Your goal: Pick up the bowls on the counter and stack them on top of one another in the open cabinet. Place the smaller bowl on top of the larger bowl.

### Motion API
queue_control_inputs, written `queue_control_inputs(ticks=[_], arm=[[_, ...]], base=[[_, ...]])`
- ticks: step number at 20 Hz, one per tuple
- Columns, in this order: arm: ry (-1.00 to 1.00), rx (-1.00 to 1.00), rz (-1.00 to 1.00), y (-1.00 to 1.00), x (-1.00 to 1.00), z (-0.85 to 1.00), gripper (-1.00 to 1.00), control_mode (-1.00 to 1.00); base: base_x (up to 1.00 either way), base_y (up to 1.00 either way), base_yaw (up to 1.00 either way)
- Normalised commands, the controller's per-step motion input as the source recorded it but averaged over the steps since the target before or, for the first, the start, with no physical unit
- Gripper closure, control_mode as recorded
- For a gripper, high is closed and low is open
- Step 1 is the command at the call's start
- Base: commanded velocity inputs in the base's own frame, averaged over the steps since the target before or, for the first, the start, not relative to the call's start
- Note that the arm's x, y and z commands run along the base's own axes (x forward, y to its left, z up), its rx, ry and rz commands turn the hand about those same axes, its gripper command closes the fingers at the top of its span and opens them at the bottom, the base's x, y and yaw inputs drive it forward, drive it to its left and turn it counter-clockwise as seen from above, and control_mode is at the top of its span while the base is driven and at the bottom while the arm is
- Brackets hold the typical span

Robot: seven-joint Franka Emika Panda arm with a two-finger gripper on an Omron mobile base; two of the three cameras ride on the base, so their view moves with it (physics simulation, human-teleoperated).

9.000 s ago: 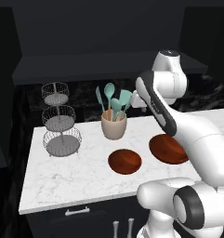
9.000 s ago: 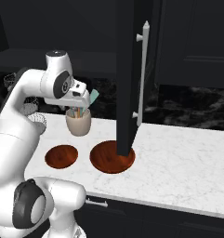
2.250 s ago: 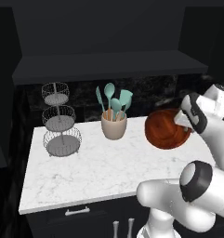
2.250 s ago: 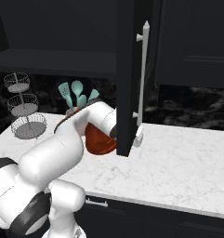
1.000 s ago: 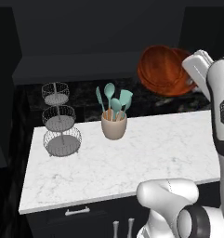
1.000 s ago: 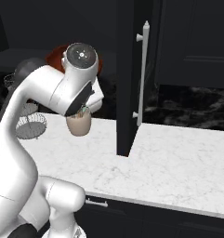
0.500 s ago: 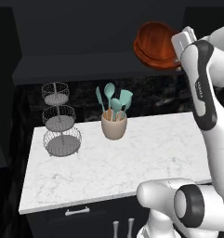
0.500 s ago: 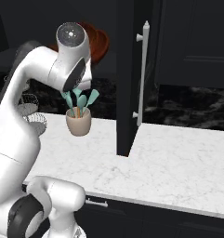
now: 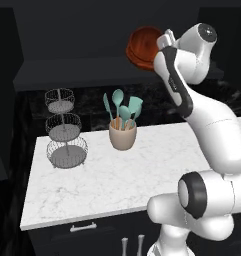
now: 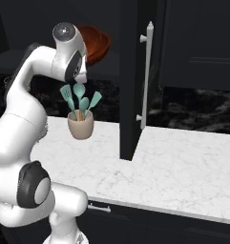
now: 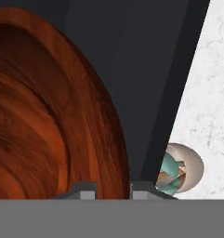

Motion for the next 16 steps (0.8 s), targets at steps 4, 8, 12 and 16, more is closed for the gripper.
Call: queue_control_inputs(ticks=[4,8,12,16], arm=[[0.00,0.01,-0.02,0.04,0.53,-0.11,-1.00,-1.00],[-0.04,0.00,0.00,0.00,-0.01,-0.05,-1.00,-1.00],[-0.18,0.01,0.00,-0.05,-0.56,0.00,-1.00,-1.00],[-0.33,0.08,-0.01,-0.28,-1.00,0.00,-1.00,-1.00]], base=[[0.00,0.00,0.00],[0.00,0.00,0.00],[0.00,0.00,0.00],[0.00,0.00,0.00]])
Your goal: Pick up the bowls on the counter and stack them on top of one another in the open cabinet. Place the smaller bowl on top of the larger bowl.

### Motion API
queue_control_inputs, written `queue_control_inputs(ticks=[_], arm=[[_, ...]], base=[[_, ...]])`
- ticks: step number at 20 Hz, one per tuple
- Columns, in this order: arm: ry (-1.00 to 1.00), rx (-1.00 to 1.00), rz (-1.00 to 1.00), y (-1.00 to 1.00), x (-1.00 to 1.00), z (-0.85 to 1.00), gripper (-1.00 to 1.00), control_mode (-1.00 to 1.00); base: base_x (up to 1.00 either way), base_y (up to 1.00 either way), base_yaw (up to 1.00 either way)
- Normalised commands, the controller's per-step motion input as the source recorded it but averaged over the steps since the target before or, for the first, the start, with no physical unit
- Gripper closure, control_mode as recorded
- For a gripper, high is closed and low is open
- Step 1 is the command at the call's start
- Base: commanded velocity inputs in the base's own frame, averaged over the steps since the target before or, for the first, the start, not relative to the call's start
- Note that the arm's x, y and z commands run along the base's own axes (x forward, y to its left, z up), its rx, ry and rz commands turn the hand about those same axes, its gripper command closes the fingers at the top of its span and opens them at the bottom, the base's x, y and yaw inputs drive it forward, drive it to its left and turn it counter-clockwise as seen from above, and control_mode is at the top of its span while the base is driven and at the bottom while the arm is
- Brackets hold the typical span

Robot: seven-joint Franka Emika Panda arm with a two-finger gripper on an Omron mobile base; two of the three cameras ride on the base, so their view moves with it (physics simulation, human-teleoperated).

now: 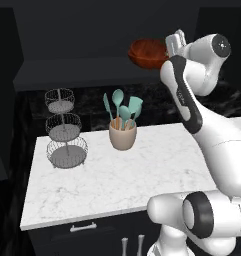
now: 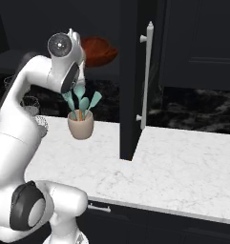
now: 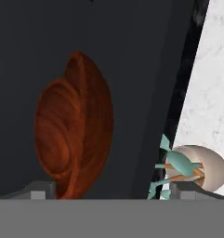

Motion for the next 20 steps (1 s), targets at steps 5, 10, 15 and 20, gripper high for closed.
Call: queue_control_inputs(ticks=[5,10,15,20], arm=[[-0.40,0.13,-0.04,-0.50,-1.00,0.00,-1.00,-1.00],[-0.36,0.09,-0.03,-0.59,-1.00,-0.02,-1.00,-1.00],[-0.13,-0.01,0.00,-0.34,-1.00,-0.70,-1.00,-1.00],[0.42,-0.27,0.00,-0.01,-1.00,-1.00,-1.00,-1.00]], base=[[0.00,0.00,0.00],[0.00,0.00,0.00],[0.00,0.00,0.00],[0.00,0.00,0.00]])
